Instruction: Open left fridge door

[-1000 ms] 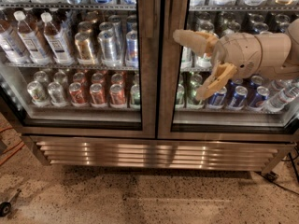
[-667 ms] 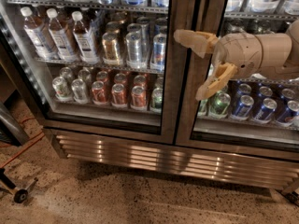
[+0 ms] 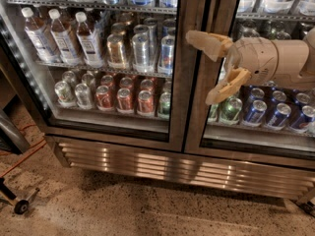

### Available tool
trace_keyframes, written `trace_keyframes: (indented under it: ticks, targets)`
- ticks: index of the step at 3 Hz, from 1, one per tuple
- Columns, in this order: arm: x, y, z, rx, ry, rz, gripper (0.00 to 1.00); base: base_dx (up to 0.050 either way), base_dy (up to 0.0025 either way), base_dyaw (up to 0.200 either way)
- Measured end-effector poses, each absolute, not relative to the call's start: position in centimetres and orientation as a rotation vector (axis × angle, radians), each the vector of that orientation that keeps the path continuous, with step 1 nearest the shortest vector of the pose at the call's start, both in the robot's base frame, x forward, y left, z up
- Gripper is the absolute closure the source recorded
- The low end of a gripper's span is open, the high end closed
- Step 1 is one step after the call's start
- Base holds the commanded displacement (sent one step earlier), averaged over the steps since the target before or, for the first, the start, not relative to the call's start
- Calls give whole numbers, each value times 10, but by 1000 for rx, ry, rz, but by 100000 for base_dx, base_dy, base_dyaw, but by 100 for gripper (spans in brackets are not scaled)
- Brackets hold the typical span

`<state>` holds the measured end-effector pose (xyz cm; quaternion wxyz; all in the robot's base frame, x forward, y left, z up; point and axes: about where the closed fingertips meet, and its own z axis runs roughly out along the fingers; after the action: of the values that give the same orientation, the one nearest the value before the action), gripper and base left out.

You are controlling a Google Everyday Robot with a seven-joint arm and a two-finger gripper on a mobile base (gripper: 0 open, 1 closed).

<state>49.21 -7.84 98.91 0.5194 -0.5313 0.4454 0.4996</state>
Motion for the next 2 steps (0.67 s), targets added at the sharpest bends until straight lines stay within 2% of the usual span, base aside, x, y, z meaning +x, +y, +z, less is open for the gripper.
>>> trace_keyframes:
  ticks: [2]
  targets:
    - [493,-90,995,-1156,1046,1128,0,0,0,0]
